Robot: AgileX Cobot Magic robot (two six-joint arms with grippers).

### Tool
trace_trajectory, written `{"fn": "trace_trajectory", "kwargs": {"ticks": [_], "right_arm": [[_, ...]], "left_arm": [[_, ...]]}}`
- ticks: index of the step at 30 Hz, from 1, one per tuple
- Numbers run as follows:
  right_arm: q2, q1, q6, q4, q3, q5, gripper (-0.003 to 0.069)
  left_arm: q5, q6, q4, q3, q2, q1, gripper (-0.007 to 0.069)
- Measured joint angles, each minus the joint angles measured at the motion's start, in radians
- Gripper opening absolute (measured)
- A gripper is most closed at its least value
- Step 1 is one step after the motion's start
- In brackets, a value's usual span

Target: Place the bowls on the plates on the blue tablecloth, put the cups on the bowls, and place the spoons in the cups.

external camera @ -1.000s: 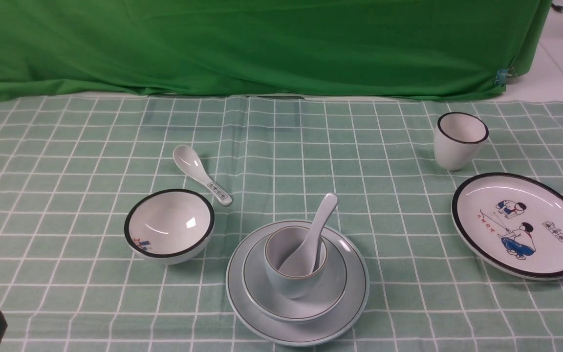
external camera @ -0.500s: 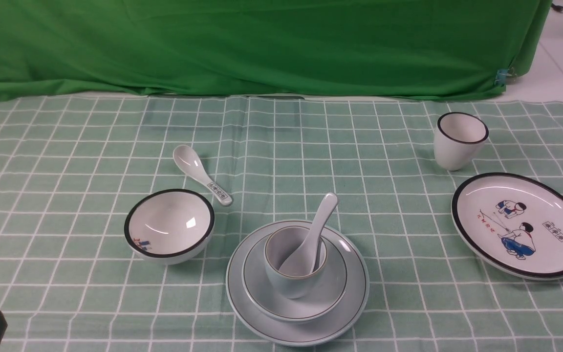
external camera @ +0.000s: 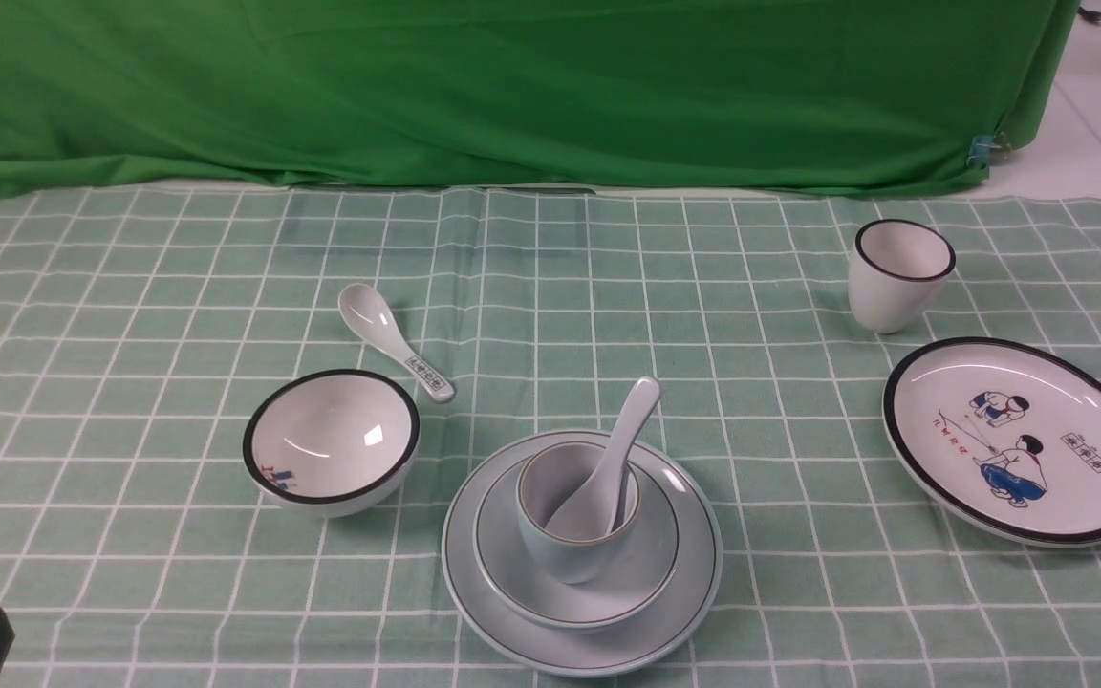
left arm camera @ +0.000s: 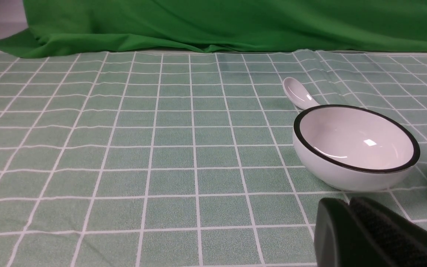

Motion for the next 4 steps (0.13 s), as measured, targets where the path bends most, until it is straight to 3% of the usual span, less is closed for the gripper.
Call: {"fn": "trace_trajectory", "kwargs": {"ticks": [4], "right_arm": [[0.0, 0.0, 0.0, 0.0, 0.0, 0.0, 0.0239]], "left_arm": [[0.0, 0.0, 0.0, 0.0, 0.0, 0.0, 0.0017]]}}
